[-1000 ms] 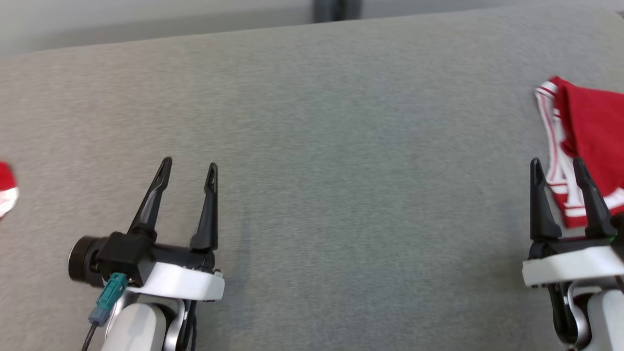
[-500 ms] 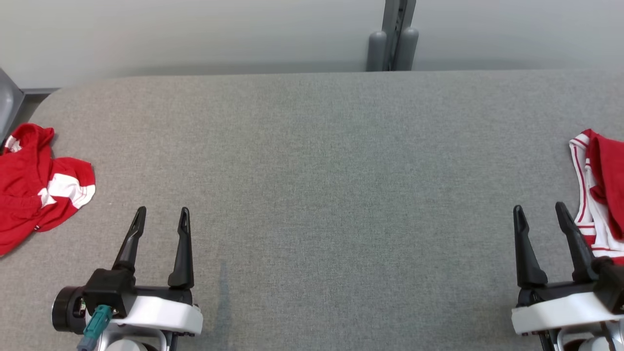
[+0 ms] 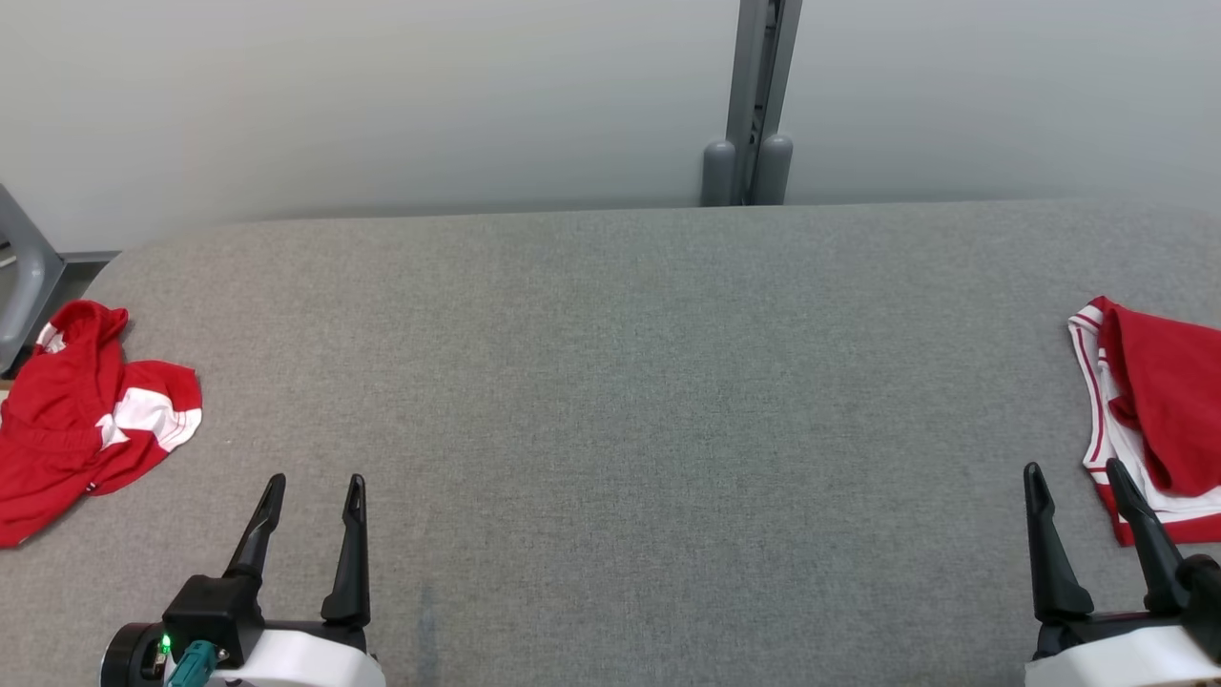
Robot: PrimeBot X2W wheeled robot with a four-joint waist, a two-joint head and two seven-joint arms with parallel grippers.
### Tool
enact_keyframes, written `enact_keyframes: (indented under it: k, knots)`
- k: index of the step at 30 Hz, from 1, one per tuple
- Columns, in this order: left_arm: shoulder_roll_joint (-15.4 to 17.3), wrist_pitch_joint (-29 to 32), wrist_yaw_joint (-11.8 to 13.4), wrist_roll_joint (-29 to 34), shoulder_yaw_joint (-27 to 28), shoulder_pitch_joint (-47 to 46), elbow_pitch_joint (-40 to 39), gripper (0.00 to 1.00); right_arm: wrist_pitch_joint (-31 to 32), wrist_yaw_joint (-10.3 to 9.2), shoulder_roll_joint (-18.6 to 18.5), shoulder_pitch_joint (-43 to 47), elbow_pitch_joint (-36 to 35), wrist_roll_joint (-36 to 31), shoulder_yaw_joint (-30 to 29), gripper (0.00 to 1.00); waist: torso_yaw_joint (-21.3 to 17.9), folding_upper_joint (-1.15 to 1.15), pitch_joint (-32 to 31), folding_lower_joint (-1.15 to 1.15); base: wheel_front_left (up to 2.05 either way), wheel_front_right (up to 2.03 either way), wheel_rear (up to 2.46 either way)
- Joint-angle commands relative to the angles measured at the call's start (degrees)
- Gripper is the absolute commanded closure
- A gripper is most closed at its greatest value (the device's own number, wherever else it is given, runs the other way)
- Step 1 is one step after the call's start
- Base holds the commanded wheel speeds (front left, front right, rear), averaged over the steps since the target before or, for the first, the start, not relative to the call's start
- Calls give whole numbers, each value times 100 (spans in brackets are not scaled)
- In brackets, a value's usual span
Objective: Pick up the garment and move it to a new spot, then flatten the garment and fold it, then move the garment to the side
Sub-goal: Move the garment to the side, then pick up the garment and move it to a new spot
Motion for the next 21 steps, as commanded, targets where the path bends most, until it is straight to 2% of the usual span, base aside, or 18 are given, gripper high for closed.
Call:
enact_keyframes:
  k: [1,12,21]
  knots:
    - [45,-1,-20,-26,-3,43,46,0,54,-1,-4,109,-78,8,-36,0,-29,0,-86,0,0,0,0]
    - [32,55,-9,-112,-76,33,160,0,131,-1,40,234,-281,35,-63,0,-60,0,-132,0,0,0,0]
    - [32,102,24,-141,-135,3,217,0,79,0,51,235,-167,50,-46,0,-39,0,-166,0,0,0,0]
